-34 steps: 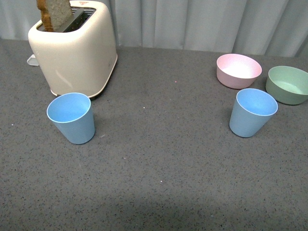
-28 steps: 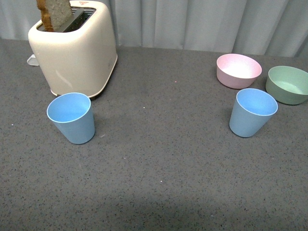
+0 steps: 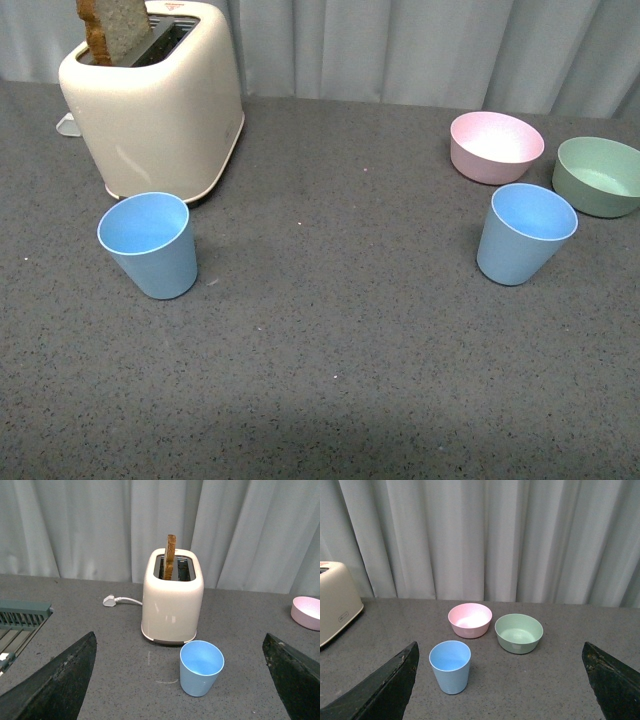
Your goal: Stack blue cups with both arms
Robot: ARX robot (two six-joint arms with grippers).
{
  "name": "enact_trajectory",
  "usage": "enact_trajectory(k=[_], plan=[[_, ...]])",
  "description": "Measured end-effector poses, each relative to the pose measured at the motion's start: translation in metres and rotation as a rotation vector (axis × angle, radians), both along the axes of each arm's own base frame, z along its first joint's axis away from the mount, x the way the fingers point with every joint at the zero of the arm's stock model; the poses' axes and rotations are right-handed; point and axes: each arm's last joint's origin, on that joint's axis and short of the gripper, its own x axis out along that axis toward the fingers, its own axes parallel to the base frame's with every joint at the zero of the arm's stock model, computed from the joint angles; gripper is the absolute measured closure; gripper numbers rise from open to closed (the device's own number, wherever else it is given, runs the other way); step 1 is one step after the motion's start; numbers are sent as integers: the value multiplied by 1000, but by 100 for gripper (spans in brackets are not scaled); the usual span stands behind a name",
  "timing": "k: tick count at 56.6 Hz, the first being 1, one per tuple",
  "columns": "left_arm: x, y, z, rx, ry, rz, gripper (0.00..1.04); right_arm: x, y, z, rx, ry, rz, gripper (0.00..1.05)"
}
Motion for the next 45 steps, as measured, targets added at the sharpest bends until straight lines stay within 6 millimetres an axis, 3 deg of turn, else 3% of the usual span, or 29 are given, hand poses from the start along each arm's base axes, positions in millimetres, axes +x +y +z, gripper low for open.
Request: enact_trajectory(k=[45], plan=[[0, 0, 0, 0, 0, 0, 7, 0, 0, 0, 0, 0, 0, 10]])
